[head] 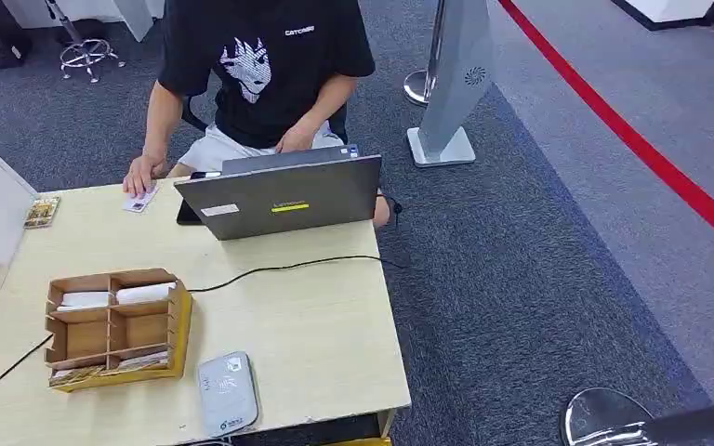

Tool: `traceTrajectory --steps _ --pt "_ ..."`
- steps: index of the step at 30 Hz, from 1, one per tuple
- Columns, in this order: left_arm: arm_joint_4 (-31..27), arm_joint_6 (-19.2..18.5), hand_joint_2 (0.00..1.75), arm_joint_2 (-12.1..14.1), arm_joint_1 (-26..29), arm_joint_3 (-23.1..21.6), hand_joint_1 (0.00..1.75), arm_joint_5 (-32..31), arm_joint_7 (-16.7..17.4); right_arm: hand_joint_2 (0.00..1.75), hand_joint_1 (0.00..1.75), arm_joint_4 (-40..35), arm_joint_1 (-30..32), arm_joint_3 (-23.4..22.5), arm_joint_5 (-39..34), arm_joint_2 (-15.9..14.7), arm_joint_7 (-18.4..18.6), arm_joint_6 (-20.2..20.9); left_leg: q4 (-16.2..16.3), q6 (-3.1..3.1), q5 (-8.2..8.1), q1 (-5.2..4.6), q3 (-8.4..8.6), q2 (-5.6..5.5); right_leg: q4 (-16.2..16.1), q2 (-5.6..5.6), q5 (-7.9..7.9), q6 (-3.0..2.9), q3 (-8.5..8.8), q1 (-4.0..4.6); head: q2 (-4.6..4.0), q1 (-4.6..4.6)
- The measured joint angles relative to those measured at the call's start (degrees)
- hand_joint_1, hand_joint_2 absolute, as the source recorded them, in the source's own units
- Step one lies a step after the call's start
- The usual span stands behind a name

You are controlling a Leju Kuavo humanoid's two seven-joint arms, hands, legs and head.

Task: Pass the card to the sensor for recognition and then transmit it.

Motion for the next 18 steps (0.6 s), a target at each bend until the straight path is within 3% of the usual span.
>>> traceTrajectory --steps 2,3,4,7,9,10,18 --pt "0.32 -4.6 1.75 -0.09 -1.67 1.33 0.0 -6.92 6.2 1.75 0.0 0.35 -0.12 -0.74 0.0 0.26 -0.37 0.06 0.0 0.01 -0.01 0.0 -0.04 -0.19 -0.03 -0.24 -0.02 0.04 0.08 0.01 0.0 0.49" --pt "1.11 -10.23 1.75 -0.09 -2.57 3.18 0.0 -13.44 9.99 1.75 0.0 0.53 -0.19 -1.03 0.0 0.44 -0.52 -0.04 0.0 0.02 -0.01 -0.04 -0.03 -0.16 -0.03 -0.22 -0.01 0.04 0.1 -0.03 0.0 0.46" --pt "1.85 -15.82 1.75 -0.09 -3.09 4.54 0.0 -18.6 11.4 1.75 0.0 0.57 -0.2 -1.25 0.0 0.59 -0.72 -0.07 0.0 0.02 -0.01 -0.04 0.01 -0.12 -0.03 -0.17 0.0 0.04 0.1 -0.04 0.0 0.38" --pt "2.62 -29.54 1.75 -0.09 -4.04 6.05 0.0 -31.7 7.96 1.75 0.0 0.83 -0.11 -2.65 0.0 1.51 -1.71 -0.9 0.0 0.02 0.02 -0.04 0.05 -0.06 -0.01 -0.05 0.06 0.03 0.11 -0.03 0.0 0.31" --pt "2.54 -39.59 1.75 -0.11 -4.19 6.51 0.0 -37.53 3.48 1.75 0.0 1.03 -0.12 -4.17 0.0 2.4 -2.45 -1.79 0.01 0.03 0.03 -0.04 0.04 -0.07 -0.01 -0.05 0.07 0.03 0.18 -0.04 0.0 0.33" --pt "2.34 -42.18 1.75 -0.11 -4.29 6.69 0.0 -38.55 2.64 1.75 0.0 1.03 -0.12 -4.74 0.0 2.84 -2.71 -2.1 0.01 0.03 0.03 -0.04 0.05 -0.06 -0.01 -0.05 0.07 0.03 0.2 -0.04 0.0 0.33" --pt "1.84 -44.55 1.75 -0.11 -4.48 8.09 0.0 -39.53 1.59 1.75 0.0 1.38 -0.15 -7.02 -0.02 4.17 -2.93 -2.23 0.02 0.03 0.01 -0.04 0.01 0.03 -0.01 0.04 0.06 0.04 0.12 -0.03 0.0 0.31"
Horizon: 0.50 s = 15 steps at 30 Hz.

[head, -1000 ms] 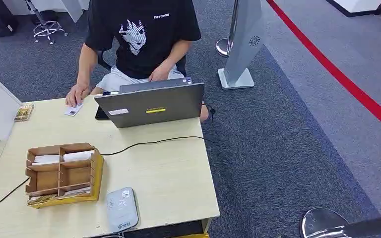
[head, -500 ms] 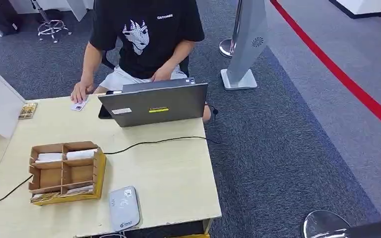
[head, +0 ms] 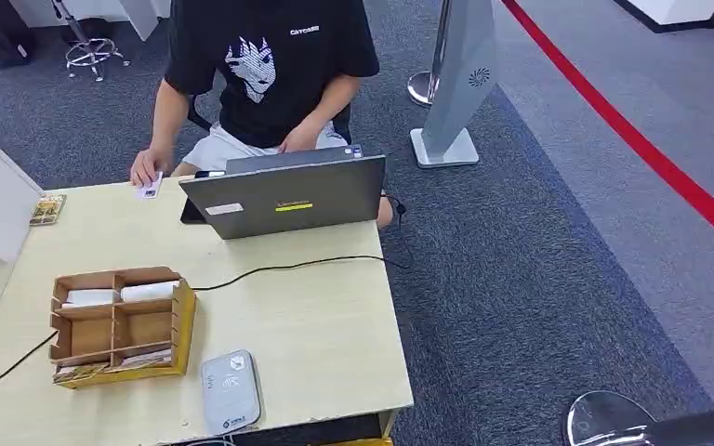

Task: Pass the card to the sensor for recognition and then transmit it.

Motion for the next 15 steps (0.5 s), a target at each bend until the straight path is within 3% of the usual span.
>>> traceTrajectory --steps 3,5,7,9,11,15 --pt "-0.99 -7.14 1.75 0.02 0.48 0.02 0.0 -2.32 -4.05 1.75 0.0 0.07 0.05 -0.61 0.0 0.07 -0.07 -0.04 0.0 0.0 0.0 0.01 -0.01 0.0 0.0 0.0 0.0 0.0 -0.01 0.0 0.0 0.02" --pt "-4.2 -15.79 1.75 0.0 1.12 -0.2 0.0 -3.56 -8.53 1.75 0.0 0.17 0.07 -1.07 0.0 0.2 -0.44 0.0 0.0 0.0 0.0 0.0 0.0 0.0 0.0 0.0 0.0 0.0 -0.04 0.0 0.0 0.04" --pt "-7.42 -19.32 1.75 0.0 1.3 -0.72 0.0 -5.38 -10.71 1.75 0.0 0.22 0.08 -1.2 0.0 0.33 -0.57 0.22 0.01 0.0 0.0 -0.01 0.02 0.02 0.0 0.02 0.01 0.0 -0.07 -0.02 0.0 -0.04" --pt "-12.96 -19.43 1.75 -0.02 2.1 -2.39 0.0 -9.52 -12.02 1.75 0.0 0.22 0.14 -1.18 0.0 0.39 -0.59 0.46 0.05 0.0 0.0 0.01 0.03 0.04 -0.01 0.04 0.02 0.0 -0.12 0.02 0.0 -0.04" --pt "-19.57 -16.95 1.75 0.02 1.86 -5.98 0.0 -17.02 -12.85 1.75 0.0 0.24 0.15 -0.9 0.0 0.5 -0.61 1.13 0.05 0.03 0.03 -0.04 0.01 -0.06 0.0 -0.1 0.02 0.01 -0.09 -0.06 0.0 -0.04" --pt "-26.58 -13.33 1.75 -0.13 0.42 -11.98 0.0 -25.31 -14.05 1.75 0.0 0.24 0.14 -0.31 0.0 0.7 -2.92 2.62 0.05 0.03 0.03 -0.03 0.02 0.01 0.0 0.0 0.06 0.03 0.01 -0.05 0.0 -0.07"
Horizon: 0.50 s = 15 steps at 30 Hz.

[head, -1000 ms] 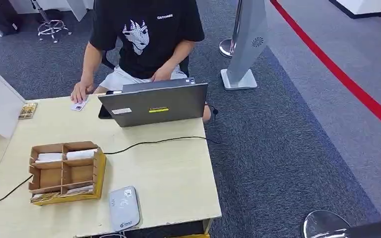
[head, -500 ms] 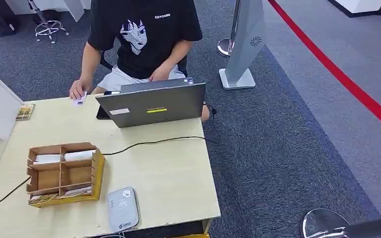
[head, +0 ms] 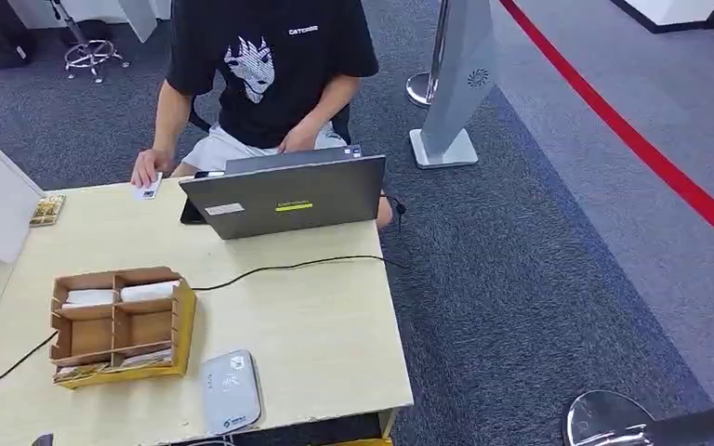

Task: Pass the card to the sensor for recognition and then transmit it.

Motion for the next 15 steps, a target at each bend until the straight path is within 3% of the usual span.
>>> traceTrajectory --steps 2,4,6,9,11,13,15 --pt "-1.97 0.79 1.75 -0.09 -0.63 -1.53 0.0 -0.57 -0.42 1.75 0.0 0.0 0.05 -0.18 0.0 0.13 -3.65 1.76 0.0 0.0 0.0 -0.01 0.0 0.0 0.0 0.0 0.0 0.0 0.0 -0.01 0.0 -0.04" --pt "-3.38 1.44 1.75 -0.13 -0.91 -1.81 0.0 1.26 -0.12 1.75 0.0 0.04 0.04 -0.87 0.0 0.2 -10.0 5.85 0.0 0.0 0.0 0.0 -0.01 0.02 0.01 0.04 0.0 0.0 -0.01 0.0 0.0 -0.04" --pt "-4.28 1.55 1.75 -0.13 -0.93 -1.66 0.0 3.64 0.57 1.75 0.0 0.11 -0.27 -1.29 0.0 -0.11 -13.59 10.11 0.0 0.0 0.0 0.0 -0.04 0.01 0.01 0.04 0.0 0.0 -0.02 0.0 0.0 -0.04" --pt "-5.02 0.92 1.75 -0.13 -0.89 -1.24 0.0 6.76 1.81 1.75 0.0 0.24 -1.88 -1.33 0.0 -1.71 -14.61 16.12 0.0 0.0 0.0 -0.01 -0.07 0.01 0.01 0.04 0.0 0.01 -0.03 -0.01 0.0 -0.07" --pt "-5.18 -1.82 1.75 -0.13 -0.91 -0.87 0.0 9.49 3.22 1.75 0.0 0.24 -3.44 -0.27 0.0 -3.04 -14.87 19.82 0.0 0.0 0.0 -0.02 -0.05 0.02 0.01 0.06 0.0 0.01 -0.02 -0.02 0.0 -0.07" --pt "-5.18 -4.79 1.75 -0.13 -0.91 -0.45 0.0 11.3 4.04 1.75 0.0 0.26 -4.84 1.27 0.0 -3.91 -14.9 21.73 0.04 0.01 0.0 -0.02 -0.04 0.04 0.0 0.05 0.01 0.02 -0.01 -0.03 0.0 -0.07" --pt "-5.18 -5.22 1.75 -0.13 -0.92 -0.28 0.0 11.7 4.13 1.75 0.0 0.28 -5.74 2.14 0.0 -4.55 -14.9 22.15 0.08 0.01 0.0 -0.02 -0.04 0.03 0.0 0.05 0.04 0.06 -0.01 -0.02 0.0 -0.04"
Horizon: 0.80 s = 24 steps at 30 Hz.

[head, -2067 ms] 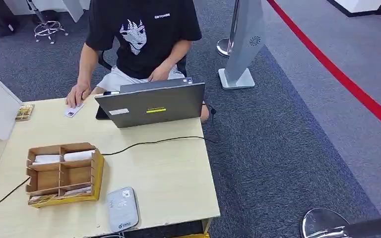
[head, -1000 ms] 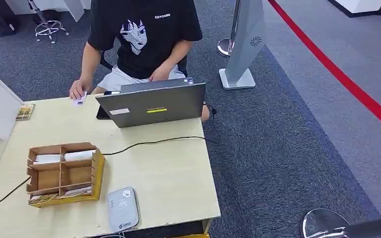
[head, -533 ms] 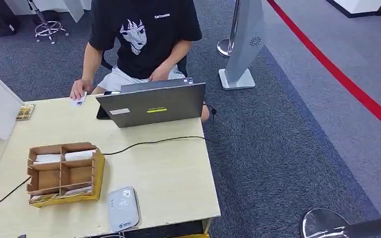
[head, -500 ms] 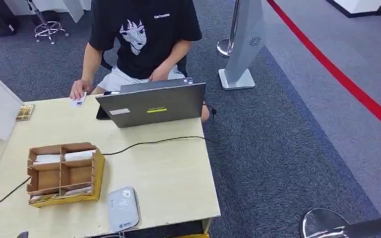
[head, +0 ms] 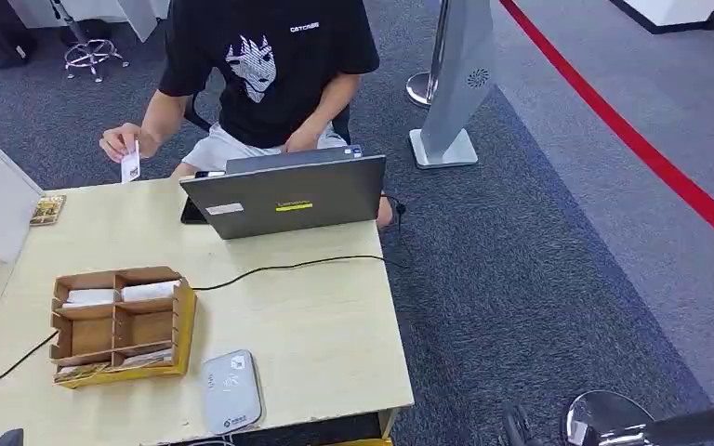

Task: Pass the card to the sensor for recognition and then transmit it.

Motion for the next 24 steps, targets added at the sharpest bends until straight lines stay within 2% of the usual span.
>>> traceTrajectory --steps 2,5,7,8,9,11,12,13,14,15,16,17,18,20,21,22,24 --pt "0.0 -0.41 1.75 0.0 0.01 0.28 0.0 0.24 0.09 1.75 0.0 0.0 -0.43 0.72 0.0 -0.39 0.0 0.06 0.0 0.0 0.0 0.0 -0.01 0.0 0.0 0.0 0.0 0.01 -0.01 0.0 0.0 -0.02" --pt "0.0 -3.39 1.75 0.0 -0.28 0.35 0.0 1.66 0.2 1.75 0.0 -0.02 -1.33 3.19 0.0 -0.44 0.0 -0.29 0.0 0.0 0.0 0.01 -0.03 -0.01 0.02 0.01 0.0 0.01 -0.03 0.01 0.0 -0.07" --pt "0.0 -3.78 1.75 -0.02 -0.78 0.35 0.0 1.9 0.92 1.75 0.0 -0.02 -2.38 6.1 0.02 -0.06 0.0 -4.54 -0.01 -0.01 0.0 0.04 -0.04 0.0 0.05 0.01 0.0 0.0 -0.03 0.04 0.0 -0.04" --pt "0.0 -3.23 1.75 -0.02 -1.12 0.24 0.0 1.46 1.51 1.75 0.0 -0.02 -3.16 8.31 0.09 0.42 0.02 -9.51 -0.01 -0.01 0.0 0.05 -0.03 0.0 0.05 0.03 0.0 0.0 -0.03 0.05 0.0 0.02" --pt "0.0 -2.32 1.75 -0.02 -1.51 0.02 0.0 0.49 2.46 1.75 0.0 -0.04 -3.82 10.93 0.71 0.83 0.02 -16.29 0.0 -0.01 0.01 0.04 0.05 0.06 0.03 0.06 0.0 0.0 -0.17 0.04 0.0 0.0" --pt "0.0 -0.15 1.75 -0.02 -2.81 -0.37 0.0 -2.63 4.57 1.75 0.0 -2.91 -1.5 12.81 6.73 0.35 1.21 -28.66 0.03 0.01 0.0 0.09 0.56 -0.1 -0.05 -0.1 -0.05 -0.01 -0.24 0.1 0.0 -0.11" --pt "0.0 1.69 1.75 -0.02 -3.7 -0.48 0.0 -6.77 5.25 1.75 0.0 -9.63 2.35 11.53 13.34 0.26 4.73 -36.01 0.01 0.01 -0.01 0.22 0.59 -0.45 -0.08 -0.44 -0.14 0.02 -0.03 0.2 0.0 -0.32" --pt "0.04 4.15 1.75 0.0 -4.56 -0.59 0.0 -13.43 5.44 1.75 0.0 -19.08 7.19 8.9 22.68 -0.68 10.36 -42.35 0.02 0.02 -0.02 0.49 0.57 -0.81 -0.1 -0.77 -0.32 -0.08 0.29 0.36 0.0 -0.26" --pt "0.2 7.05 1.75 0.17 -5.45 -0.77 0.0 -22.57 5.76 1.75 0.0 -27.95 12.36 4.91 34.16 -0.46 16.82 -46.63 0.07 0.01 -0.03 0.5 0.44 -1.14 -0.11 -1.11 -0.32 -0.1 0.46 0.47 0.0 0.33" --pt "0.61 10.14 1.75 1.1 -6.38 -1.13 0.0 -31.42 6.73 1.75 0.0 -34.71 16.97 -0.03 47.08 0.9 21.24 -47.7 0.11 0.01 -0.02 0.5 0.25 -1.18 -0.08 -1.14 -0.3 -0.13 0.45 0.49 0.02 0.87" --pt "1.68 12.93 1.75 3.0 -7.43 -2.05 0.0 -39.22 8.29 1.75 0.0 -40.6 21.08 -6.73 60.47 2.85 24.09 -44.95 0.08 -0.03 0.0 0.49 0.11 -0.98 -0.01 -0.95 -0.2 -0.28 0.13 0.49 0.02 0.98" --pt "3.09 14.58 1.75 4.79 -8.77 -2.98 0.0 -44.1 10.54 1.75 0.0 -45.52 23.48 -13.1 71.01 5.15 25.69 -39.48 0.06 -0.08 -0.02 0.44 0.06 -0.51 0.06 -0.51 -0.1 -0.43 -0.14 0.46 0.02 0.81" --pt "5.15 15.92 1.75 7.59 -10.9 -3.83 0.0 -47.12 12.71 1.75 0.0 -48.84 24.62 -19.11 78.96 6.96 26.54 -32.06 0.0 -0.13 0.02 0.44 0.07 -0.19 0.09 -0.23 -0.03 -0.5 -0.33 0.44 0.0 0.5" --pt "11.62 16.07 1.75 13.03 -16.51 -6.03 0.0 -54.47 17.8 1.75 0.0 -53.36 24.79 -31.85 90.26 10.81 27.23 -17.03 -0.05 -0.46 0.24 0.5 0.18 -0.22 0.1 -0.29 0.02 -0.59 -0.47 0.49 0.02 -0.04" --pt "15.73 15.35 1.75 16.55 -19.5 -7.44 0.0 -57.84 20.18 1.75 0.0 -55.22 24.7 -37.97 95.01 12.69 27.06 -13.02 -0.07 -0.49 0.31 0.51 0.17 -0.3 0.11 -0.37 0.03 -0.59 -0.49 0.51 0.0 -0.06" --pt "19.23 14.63 1.75 18.5 -21.98 -8.43 0.0 -60.07 22.02 1.75 0.0 -56.41 24.52 -42.89 98.32 14.13 26.71 -10.79 -0.07 -0.55 0.44 0.52 0.16 -0.38 0.13 -0.44 0.11 -0.63 -0.47 0.5 0.0 -0.09" --pt "25.06 13.94 1.75 21.99 -25.91 -10.08 0.0 -61.68 23.5 1.75 0.0 -57.88 24.26 -50.85 101.73 16.2 26.23 -8.83 -0.07 -0.59 0.63 0.52 0.05 -0.38 0.15 -0.42 0.37 -0.67 -0.42 0.5 0.0 -0.06"
